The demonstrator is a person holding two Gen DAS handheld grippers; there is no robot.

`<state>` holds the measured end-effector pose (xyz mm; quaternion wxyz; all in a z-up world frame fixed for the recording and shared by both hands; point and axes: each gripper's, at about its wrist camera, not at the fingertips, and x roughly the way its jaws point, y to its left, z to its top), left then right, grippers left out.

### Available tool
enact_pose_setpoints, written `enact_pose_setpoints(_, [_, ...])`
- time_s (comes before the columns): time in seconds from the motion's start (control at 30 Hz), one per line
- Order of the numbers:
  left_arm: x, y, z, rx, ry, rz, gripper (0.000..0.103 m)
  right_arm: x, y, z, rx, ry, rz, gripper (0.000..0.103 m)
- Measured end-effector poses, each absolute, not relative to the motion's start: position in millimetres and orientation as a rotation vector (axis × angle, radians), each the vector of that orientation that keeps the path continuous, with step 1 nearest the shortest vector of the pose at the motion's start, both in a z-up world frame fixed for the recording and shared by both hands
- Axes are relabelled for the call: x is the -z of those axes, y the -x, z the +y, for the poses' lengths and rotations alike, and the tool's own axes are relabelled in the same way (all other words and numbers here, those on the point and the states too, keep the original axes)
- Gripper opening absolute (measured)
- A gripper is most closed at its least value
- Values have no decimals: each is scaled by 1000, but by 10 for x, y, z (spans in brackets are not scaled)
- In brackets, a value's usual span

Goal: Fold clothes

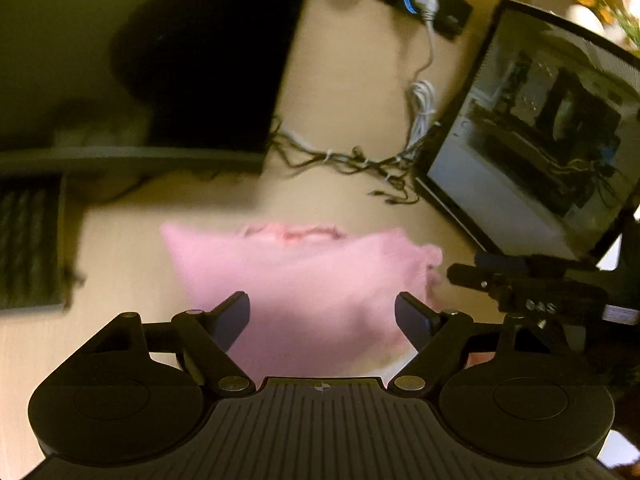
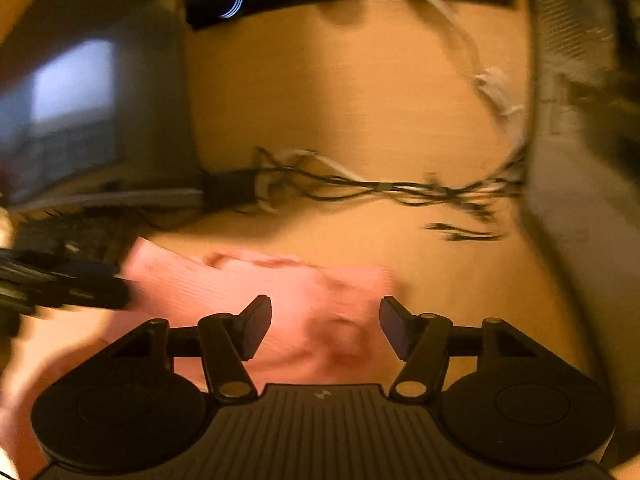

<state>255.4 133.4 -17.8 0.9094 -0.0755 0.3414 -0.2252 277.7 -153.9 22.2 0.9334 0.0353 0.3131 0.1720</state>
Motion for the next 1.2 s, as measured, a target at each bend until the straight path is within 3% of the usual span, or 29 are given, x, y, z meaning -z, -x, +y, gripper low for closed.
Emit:
enact_pose_setpoints(0.17, [532,-2955,1325,439,207,806,85,289,-3227,-1477,-343,-89,786,54])
enact_pose_setpoints(0.53, [823,-3739,1296,437,195,813,87,316,-3999,-1461,-306,12,767,54])
enact_pose_setpoints(0.67, [801,-3478,1344,398,151,834,89,94,-3723,-1588,-300,-13,718,58])
enact_pose_setpoints(0.73, [789,-3264,1401,375,135,847,92,-46,-3425,-1714,-304,-19,678,66])
enact_pose_setpoints(0.9, [760,-2731,1543,316,96,881,96,-71,-2640,-1987,-324,-8,724,67])
enact_pose_setpoints(0.93, [754,-2624,1571,304,88,888,94,-44,-2493,-1996,-336,13,741,67])
enact_pose_setpoints(1.0, [742,-2410,1628,280,73,901,79,8,-2235,-1964,-370,84,767,67])
enact_pose_setpoints(1.2, [768,-1900,1590,163,5,918,56,128,-1896,-2081,-386,224,831,67])
